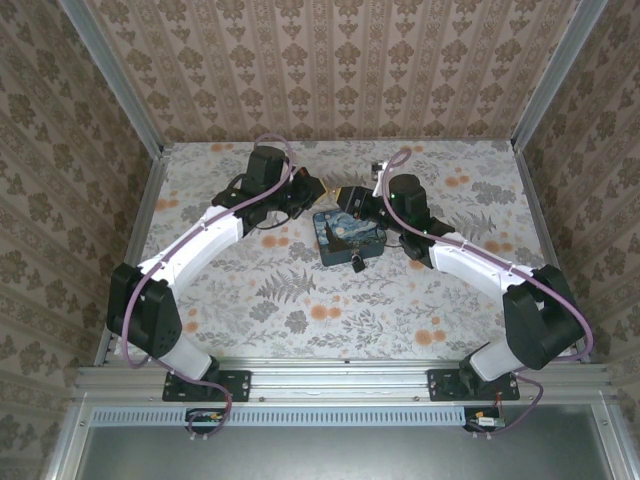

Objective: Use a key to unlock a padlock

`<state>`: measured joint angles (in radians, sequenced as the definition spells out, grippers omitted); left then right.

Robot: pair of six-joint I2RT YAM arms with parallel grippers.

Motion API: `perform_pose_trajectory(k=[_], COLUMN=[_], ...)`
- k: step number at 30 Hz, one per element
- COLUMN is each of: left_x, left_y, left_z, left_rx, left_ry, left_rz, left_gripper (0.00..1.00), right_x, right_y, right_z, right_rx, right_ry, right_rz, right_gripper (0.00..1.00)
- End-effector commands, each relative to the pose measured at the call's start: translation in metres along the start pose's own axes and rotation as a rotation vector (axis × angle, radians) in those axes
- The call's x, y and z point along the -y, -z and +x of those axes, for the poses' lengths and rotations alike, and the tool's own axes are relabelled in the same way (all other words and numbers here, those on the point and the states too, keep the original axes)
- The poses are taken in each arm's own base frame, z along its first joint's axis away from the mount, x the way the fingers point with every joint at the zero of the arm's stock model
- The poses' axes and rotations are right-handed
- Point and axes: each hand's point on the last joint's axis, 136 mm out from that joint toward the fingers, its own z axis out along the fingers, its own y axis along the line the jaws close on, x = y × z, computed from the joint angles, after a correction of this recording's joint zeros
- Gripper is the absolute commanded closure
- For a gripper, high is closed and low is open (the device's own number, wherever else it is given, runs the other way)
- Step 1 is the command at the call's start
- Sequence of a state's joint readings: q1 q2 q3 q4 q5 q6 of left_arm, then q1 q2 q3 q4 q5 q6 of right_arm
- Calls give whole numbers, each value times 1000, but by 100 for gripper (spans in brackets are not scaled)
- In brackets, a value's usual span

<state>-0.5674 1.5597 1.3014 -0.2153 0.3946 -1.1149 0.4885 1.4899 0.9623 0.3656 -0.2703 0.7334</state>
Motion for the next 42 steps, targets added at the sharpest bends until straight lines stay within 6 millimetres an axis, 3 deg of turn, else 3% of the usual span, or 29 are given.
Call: perform_pose_trajectory(k=[1,6,20,23,28,35,39,42], left_x=[20,21,24,24,23,18,9,1], left_y=[14,12,14,13,12,9,8,7], left_z=[0,3,4,4,4,4,5,5], left_rx=[10,4,4,4,3,4,6,5], left_ry=[-28,-31,-28,-25,-18,-6,-24,-26], left_rz=[32,37,54,60,59,56,29,10], left_gripper=[100,100,100,100,100,100,88,69], right_x=[-20,-23,-24,-23,-22,-15,-12,-6], right_y=[0,-1,-6,-7,-7,-5,-1,0], right_z=[-20,-22,-17,-16,-15,-12,-9,-6], right_rx=[47,50,24,18,13,-10,-27,-53], right_ry=[21,20,4,0,-9,-41,-58,-77], right_rz=[-66,-76,-97,-96,-91,-40,-13,25], right_gripper=[63,64,76,85,87,100,100,100])
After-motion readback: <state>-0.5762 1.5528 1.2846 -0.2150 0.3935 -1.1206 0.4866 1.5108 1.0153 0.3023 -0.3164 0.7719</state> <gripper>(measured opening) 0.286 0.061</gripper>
